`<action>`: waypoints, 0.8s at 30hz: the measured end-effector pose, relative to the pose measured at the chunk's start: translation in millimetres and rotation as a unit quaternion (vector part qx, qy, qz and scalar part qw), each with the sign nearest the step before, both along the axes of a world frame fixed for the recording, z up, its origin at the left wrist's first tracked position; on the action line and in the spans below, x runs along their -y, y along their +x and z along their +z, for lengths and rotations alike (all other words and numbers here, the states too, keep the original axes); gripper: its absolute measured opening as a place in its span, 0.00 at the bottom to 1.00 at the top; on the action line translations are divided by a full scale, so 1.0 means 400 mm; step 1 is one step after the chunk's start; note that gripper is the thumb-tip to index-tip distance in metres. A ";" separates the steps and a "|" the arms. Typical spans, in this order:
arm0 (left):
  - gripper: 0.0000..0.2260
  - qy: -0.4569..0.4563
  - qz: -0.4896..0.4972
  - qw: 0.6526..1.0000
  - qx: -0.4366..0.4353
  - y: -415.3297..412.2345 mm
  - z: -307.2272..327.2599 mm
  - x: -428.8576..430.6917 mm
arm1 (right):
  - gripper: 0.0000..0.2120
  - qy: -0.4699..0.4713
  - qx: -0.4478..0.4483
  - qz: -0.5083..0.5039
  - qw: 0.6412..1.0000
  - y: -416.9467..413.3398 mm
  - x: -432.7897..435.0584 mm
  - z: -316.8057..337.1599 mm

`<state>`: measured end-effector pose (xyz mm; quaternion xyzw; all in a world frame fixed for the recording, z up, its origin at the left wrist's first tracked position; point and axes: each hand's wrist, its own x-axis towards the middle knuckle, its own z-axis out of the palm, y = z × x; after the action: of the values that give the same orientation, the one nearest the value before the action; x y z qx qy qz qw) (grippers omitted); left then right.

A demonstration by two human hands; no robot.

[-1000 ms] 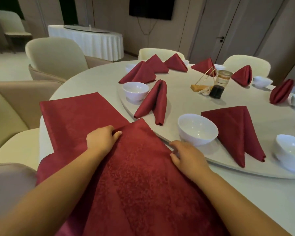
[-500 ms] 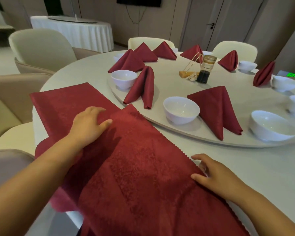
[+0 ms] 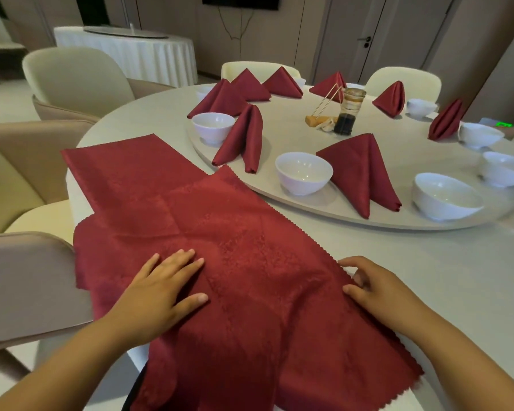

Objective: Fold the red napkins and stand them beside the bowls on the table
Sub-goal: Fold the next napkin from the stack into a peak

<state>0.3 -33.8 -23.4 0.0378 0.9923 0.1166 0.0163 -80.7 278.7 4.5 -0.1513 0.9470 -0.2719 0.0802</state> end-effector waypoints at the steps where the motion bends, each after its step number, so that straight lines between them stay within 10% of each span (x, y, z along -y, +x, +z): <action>1: 0.60 -0.008 0.000 1.000 0.001 -0.004 0.004 -0.003 | 0.16 -0.014 -0.009 -0.012 1.000 -0.004 -0.001 0.002; 8: 0.61 -0.067 0.007 0.997 0.031 -0.090 0.018 -0.001 | 0.18 0.070 -0.112 -0.062 0.989 -0.101 0.015 0.030; 12: 0.34 -0.062 0.026 0.997 0.050 -0.165 0.019 -0.004 | 0.20 0.159 -0.181 -0.048 0.969 -0.130 0.038 0.017; 15: 0.27 -0.044 0.043 0.997 0.037 -0.205 0.013 0.000 | 0.19 0.050 -0.276 0.022 0.960 -0.095 0.075 0.006; 20: 0.24 -0.022 0.055 0.998 -0.015 -0.233 0.009 0.000 | 0.43 0.073 -0.077 0.286 0.952 0.051 0.176 0.002; 24: 0.30 0.033 0.054 0.989 -0.133 -0.201 0.008 0.004 | 0.48 0.100 -0.097 0.306 0.942 0.040 0.182 -0.069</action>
<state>-80.3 -35.3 -20.2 -0.0003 0.9819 0.1441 -0.1231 -64.7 206.1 -23.1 -0.4507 0.8804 -0.1223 0.0822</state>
